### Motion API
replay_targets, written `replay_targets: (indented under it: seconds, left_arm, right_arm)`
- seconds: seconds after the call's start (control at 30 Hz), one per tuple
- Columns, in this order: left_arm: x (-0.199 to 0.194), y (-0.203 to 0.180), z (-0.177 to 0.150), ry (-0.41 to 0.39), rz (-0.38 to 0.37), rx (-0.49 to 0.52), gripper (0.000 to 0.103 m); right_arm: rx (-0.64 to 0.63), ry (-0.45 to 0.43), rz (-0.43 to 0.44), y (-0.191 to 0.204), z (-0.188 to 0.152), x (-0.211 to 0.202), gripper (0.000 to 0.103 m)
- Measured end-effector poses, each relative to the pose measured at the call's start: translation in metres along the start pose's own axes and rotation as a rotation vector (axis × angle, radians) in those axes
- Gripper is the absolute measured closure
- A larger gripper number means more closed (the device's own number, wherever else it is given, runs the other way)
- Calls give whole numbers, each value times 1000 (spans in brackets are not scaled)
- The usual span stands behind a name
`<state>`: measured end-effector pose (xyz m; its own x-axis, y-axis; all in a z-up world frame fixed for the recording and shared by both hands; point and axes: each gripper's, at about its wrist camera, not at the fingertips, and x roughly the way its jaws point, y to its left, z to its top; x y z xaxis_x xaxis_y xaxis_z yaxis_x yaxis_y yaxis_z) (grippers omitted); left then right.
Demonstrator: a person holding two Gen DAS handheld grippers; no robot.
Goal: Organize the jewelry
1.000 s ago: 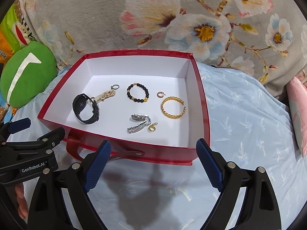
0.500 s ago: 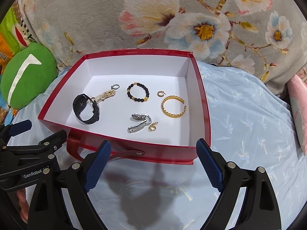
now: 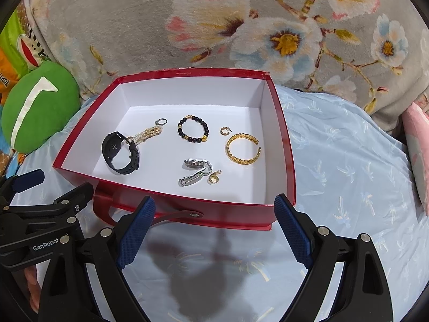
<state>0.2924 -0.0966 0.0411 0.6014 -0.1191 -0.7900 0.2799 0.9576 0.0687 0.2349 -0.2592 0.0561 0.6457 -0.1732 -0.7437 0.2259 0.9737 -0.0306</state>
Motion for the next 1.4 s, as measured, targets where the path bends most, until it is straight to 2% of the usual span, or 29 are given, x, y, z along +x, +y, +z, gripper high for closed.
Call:
replay_targets:
  seconds: [1.4]
  left_arm:
    - [-2, 0, -2, -10, 6, 2, 6]
  right_arm:
    - [-3, -1, 0, 3, -1, 0, 15]
